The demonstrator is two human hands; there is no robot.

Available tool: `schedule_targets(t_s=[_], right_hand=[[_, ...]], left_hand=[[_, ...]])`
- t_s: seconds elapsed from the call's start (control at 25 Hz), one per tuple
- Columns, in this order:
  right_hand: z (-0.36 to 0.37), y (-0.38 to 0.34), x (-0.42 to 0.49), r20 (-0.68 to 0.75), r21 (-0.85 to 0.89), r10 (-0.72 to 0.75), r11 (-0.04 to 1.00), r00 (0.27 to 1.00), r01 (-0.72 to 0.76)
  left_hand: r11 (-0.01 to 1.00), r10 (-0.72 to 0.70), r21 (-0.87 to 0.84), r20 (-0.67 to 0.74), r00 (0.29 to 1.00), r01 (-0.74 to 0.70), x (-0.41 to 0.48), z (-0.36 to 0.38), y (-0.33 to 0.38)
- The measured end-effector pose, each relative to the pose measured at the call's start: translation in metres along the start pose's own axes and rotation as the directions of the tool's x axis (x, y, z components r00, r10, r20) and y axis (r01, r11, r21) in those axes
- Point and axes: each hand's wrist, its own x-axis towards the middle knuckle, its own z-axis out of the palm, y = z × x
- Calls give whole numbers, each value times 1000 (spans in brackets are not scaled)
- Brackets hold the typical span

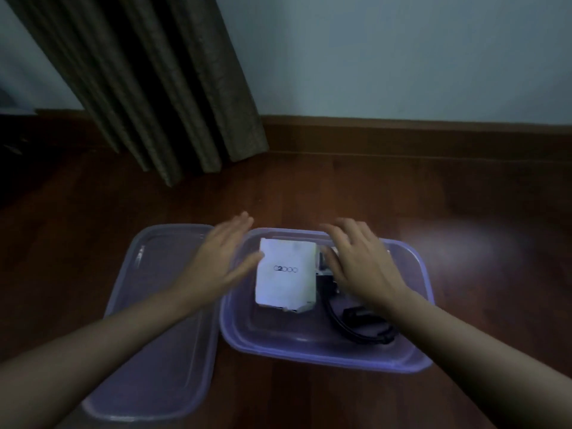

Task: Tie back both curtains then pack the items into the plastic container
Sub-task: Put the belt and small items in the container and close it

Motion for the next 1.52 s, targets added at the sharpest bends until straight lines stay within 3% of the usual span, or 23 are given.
schedule_targets(t_s=[0.12,0.24,0.32,0.4,0.48,0.6,0.68,0.88,0.96,1.08,1.2,1.28,1.4,1.52], right_hand=[[13,-74,37,53,163,-241,960,969,229],[41,-154,61,192,247,-406,901,894,356],[63,-189,69,419,275,-375,920,827,278],[84,-207,72,575,195,-285,958,767,210],[107,-213,66,666,142,-236,971,707,191],[130,-221,52,724,125,-223,973,652,194],[137,-224,48,719,132,-219,975,660,179],[136,-225,58,577,295,-297,944,761,144],[131,-226,78,453,330,-220,942,864,66],[120,-223,125,211,305,-118,951,970,50],[102,-219,146,130,198,-144,973,981,117],[89,-212,145,136,217,-135,971,981,104],[68,-189,143,184,329,-23,944,983,-39],[44,-153,136,188,322,136,927,973,-192]], left_hand=[[948,-319,-52,-221,922,315,-10,-26,-43],[840,-525,0,-256,812,543,-48,-36,-110],[729,-660,44,-220,718,683,-78,-35,-138],[589,-780,119,-177,601,799,-101,-28,-152],[513,-836,168,-126,535,842,-115,-16,-152],[572,-794,137,-152,588,809,-123,0,-154],[567,-801,79,-180,571,820,-121,5,-154],[428,-877,-52,-265,401,902,-123,-11,-147],[458,-854,-65,-309,418,887,-132,-23,-143],[588,-778,-110,-348,523,801,-145,-45,-137],[679,-719,-111,-299,627,726,-148,-72,-145],[745,-658,-44,-217,721,666,-141,-89,-153],[833,-544,28,-146,826,553,-114,-103,-158],[904,-421,35,-93,902,425,-76,-99,-144]])
